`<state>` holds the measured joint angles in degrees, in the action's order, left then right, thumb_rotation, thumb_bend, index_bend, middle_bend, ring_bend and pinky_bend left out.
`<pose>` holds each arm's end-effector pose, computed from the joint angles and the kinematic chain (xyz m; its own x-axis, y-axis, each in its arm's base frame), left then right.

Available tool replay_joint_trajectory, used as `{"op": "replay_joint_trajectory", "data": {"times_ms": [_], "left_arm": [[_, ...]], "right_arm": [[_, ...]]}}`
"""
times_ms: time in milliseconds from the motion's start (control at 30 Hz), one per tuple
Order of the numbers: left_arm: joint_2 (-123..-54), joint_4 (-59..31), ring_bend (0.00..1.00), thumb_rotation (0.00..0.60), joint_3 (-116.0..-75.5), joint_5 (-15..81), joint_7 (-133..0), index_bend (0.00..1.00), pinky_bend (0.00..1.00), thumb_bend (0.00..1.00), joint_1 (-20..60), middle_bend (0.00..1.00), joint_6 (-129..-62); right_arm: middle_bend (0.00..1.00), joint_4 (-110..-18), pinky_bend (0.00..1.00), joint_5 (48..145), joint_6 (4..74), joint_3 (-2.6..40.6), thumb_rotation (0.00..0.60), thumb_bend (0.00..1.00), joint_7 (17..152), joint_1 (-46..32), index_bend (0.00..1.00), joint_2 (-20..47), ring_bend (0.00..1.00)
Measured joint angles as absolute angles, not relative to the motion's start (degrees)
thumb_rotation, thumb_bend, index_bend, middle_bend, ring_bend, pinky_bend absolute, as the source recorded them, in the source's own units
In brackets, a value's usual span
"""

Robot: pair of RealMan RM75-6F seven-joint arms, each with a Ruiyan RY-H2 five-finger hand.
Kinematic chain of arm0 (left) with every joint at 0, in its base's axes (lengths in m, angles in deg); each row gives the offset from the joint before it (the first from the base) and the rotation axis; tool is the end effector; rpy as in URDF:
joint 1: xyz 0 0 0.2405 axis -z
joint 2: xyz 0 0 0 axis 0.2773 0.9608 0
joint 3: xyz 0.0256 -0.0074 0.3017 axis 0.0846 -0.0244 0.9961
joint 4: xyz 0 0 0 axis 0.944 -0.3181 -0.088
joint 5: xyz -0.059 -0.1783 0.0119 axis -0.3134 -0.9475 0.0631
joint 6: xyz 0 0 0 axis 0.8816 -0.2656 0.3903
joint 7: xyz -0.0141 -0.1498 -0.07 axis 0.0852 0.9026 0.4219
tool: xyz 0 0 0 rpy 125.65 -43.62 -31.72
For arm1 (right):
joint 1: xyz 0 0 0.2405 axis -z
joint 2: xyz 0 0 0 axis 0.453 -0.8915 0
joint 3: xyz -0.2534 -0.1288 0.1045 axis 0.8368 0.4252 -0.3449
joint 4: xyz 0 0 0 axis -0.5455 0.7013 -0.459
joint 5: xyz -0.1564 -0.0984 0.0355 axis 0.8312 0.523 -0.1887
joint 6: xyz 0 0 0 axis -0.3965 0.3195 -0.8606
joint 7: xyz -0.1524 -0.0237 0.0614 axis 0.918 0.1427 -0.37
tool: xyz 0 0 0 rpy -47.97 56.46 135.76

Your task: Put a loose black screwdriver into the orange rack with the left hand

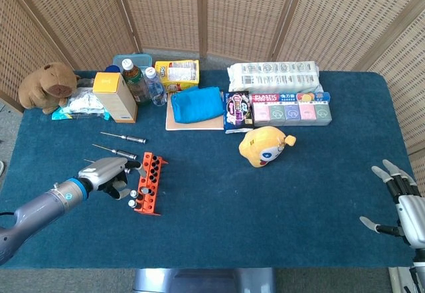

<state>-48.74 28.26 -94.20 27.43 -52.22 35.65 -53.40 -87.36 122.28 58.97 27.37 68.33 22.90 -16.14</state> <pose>-0.1536 0.3391 0.1601 0.1786 0.7402 0.6483 0.9838 -0.1440 -0.1066 -0.3284 -0.1953 0.2446 0.1888 -0.0542 0.9805 -0.9818 -0.0330 0.1872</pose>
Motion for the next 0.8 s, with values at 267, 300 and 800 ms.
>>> {"op": "replay_joint_trajectory", "data": {"times_ms": [267,300,800], "left_arm": [[-47.9,29.1,1.00,0.600,-96.1,28.9,-50.1,0.31,1.00,0.39,34.0,1.00,-55.1],[-48.0,29.2,1.00,0.600,-96.7,29.5,-49.6,0.31,1.00,0.39,33.4,1.00,-56.0],[-52.7,30.4,0.90,0.411,-99.3,39.2,-53.4,0.41,0.99,0.30,31.6,0.94,-63.2]], "right_arm": [[0.00,-87.4,0.00,122.3,58.9,27.4,0.600,0.01,68.3,22.9,0.12,-16.1,0.00],[0.00,-87.4,0.00,122.3,58.9,27.4,0.600,0.01,68.3,22.9,0.12,-16.1,0.00],[0.00,-87.4,0.00,122.2,58.7,27.4,0.600,0.01,68.2,22.8,0.12,-16.2,0.00]]}}
